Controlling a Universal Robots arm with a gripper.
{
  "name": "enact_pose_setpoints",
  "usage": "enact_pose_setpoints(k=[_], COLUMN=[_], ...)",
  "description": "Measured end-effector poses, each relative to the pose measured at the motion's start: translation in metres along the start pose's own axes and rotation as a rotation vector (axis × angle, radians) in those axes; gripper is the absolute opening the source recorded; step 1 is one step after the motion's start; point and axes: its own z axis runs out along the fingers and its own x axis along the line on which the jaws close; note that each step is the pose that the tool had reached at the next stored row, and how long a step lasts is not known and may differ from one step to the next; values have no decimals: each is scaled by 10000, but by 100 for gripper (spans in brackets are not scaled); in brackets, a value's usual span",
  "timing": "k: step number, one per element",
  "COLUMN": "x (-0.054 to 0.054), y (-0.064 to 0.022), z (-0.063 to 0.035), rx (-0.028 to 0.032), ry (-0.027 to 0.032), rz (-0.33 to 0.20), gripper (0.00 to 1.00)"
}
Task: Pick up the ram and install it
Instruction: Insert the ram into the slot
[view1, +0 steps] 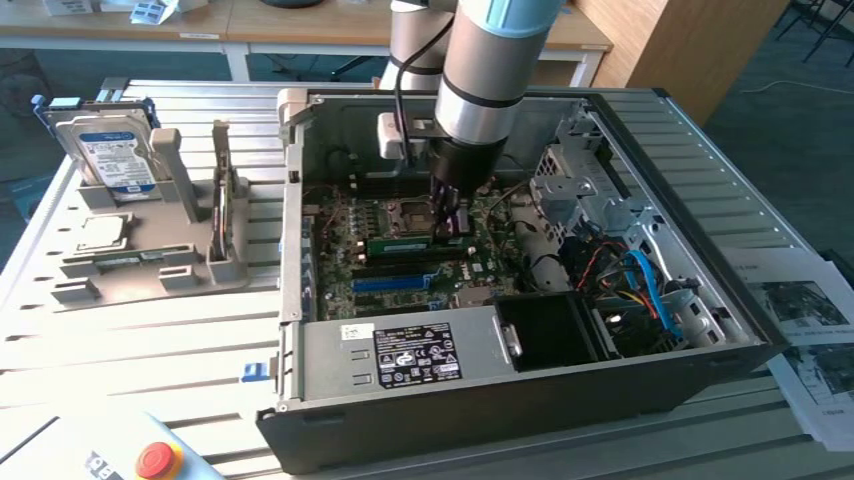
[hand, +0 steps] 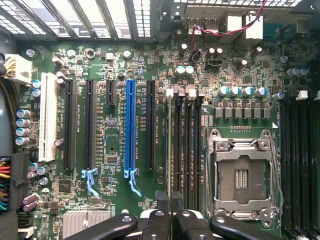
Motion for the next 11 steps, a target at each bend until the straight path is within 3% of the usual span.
enact_pose_setpoints(k=[11], x=[0], y=[-1], z=[6], rx=[-2], ry=[2], rz=[-36], gripper=[12])
